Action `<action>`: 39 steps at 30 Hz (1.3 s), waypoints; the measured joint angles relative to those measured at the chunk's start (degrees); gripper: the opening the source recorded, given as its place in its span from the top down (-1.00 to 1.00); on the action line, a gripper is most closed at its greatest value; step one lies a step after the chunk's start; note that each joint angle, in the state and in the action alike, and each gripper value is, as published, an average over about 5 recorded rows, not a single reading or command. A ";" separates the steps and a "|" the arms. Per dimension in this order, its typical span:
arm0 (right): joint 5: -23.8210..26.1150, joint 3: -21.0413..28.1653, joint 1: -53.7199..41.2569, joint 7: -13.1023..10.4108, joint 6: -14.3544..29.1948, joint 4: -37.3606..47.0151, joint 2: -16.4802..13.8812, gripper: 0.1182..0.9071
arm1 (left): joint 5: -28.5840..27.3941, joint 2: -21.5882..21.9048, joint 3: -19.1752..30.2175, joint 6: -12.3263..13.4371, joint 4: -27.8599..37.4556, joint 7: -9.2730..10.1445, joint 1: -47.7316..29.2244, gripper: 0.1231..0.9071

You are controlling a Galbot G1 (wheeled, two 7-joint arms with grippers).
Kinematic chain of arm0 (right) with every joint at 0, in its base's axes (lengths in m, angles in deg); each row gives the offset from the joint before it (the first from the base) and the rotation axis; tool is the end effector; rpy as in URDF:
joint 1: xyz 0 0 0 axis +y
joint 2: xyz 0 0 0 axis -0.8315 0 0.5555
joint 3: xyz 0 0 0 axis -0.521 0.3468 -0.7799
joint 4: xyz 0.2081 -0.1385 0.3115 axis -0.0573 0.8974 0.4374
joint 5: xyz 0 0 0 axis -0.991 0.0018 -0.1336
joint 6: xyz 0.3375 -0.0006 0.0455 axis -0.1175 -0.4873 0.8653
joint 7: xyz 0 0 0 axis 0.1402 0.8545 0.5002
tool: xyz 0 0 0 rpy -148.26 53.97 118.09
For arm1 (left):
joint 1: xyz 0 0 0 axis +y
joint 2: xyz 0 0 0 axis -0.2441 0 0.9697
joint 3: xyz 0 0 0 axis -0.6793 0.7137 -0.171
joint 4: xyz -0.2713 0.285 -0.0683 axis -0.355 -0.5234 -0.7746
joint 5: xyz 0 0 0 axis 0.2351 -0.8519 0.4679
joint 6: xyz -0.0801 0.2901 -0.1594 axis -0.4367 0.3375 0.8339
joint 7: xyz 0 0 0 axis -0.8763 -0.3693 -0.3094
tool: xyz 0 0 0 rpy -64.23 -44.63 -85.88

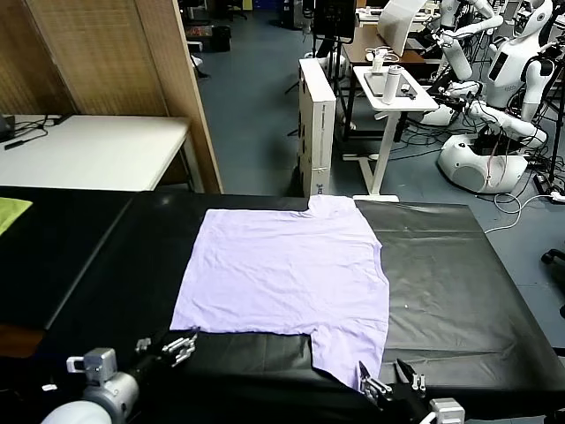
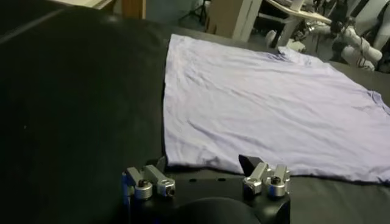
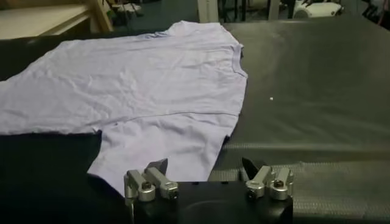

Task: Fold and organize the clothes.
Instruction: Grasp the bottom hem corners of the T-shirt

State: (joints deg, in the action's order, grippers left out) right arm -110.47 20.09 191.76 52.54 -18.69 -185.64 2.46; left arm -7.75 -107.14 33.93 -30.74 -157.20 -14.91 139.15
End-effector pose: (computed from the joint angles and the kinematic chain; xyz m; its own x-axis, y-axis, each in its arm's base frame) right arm 0.0579 -0.0368 -0.2858 -0.8094 -0.0779 0.5820 -0.0317 0.9955 0.0891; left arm 0.1322 0.1266 -0.2921 -0.8142 0.1986 0.5456 0.1046 0.9745 -0.1986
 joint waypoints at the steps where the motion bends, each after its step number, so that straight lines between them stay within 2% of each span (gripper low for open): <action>1: 0.00 0.11 -0.08 -0.03 -0.01 0.06 0.03 -1.00 | -0.01 -0.07 0.07 0.00 0.07 0.07 -0.12 -1.00; 8: 0.12 1.50 -0.81 -0.26 -0.27 0.58 0.67 -0.97 | -0.08 -0.77 0.72 0.33 1.32 0.56 -1.08 -1.00; 13: 0.19 1.96 -0.59 -0.25 -0.29 0.80 0.79 -0.55 | -0.13 -1.06 1.05 0.74 2.36 1.11 -1.16 -0.95; 16: 0.19 1.91 -0.62 -0.25 -0.22 1.03 0.80 -0.36 | -0.13 -1.26 1.27 1.00 2.64 1.47 -1.01 -0.68; 18: 0.19 1.83 -0.69 -0.25 -0.16 1.20 0.80 -0.29 | -0.12 -1.37 1.32 1.05 2.61 1.49 -0.90 -0.37; 20: 0.19 1.78 -0.63 -0.25 -0.10 1.23 0.79 -0.11 | -0.11 -1.42 1.39 1.03 2.58 1.49 -0.93 -0.08; 21: 0.18 1.77 -0.55 -0.25 -0.08 1.17 0.77 0.00 | -0.10 -1.42 1.41 1.01 2.59 1.50 -0.99 0.11; 24: 0.12 1.76 -0.17 -0.22 -0.06 0.80 0.63 0.47 | -0.10 -1.48 1.44 0.92 2.65 1.60 -1.06 0.50; 26: 0.08 1.69 0.17 -0.26 -0.07 0.39 0.50 0.77 | -0.10 -1.53 1.43 0.87 2.63 1.68 -0.91 0.68; 28: 0.05 1.55 0.58 -0.40 -0.10 -0.13 0.34 0.92 | -0.10 -1.56 1.40 0.87 2.51 1.75 -0.71 0.86; 31: -0.05 1.10 1.42 -0.69 -0.33 -1.14 -0.09 0.95 | -0.10 -1.61 1.26 0.87 2.07 1.91 -0.37 0.94; 39: -0.11 -0.32 5.41 -2.48 -2.36 -4.36 -0.98 0.95 | -0.12 -2.35 0.38 0.92 -0.42 3.19 1.92 0.93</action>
State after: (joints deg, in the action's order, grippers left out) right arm -110.57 19.76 197.17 50.07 -21.06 -190.00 1.47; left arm -7.87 -109.49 34.31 -29.82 -157.62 -11.72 141.07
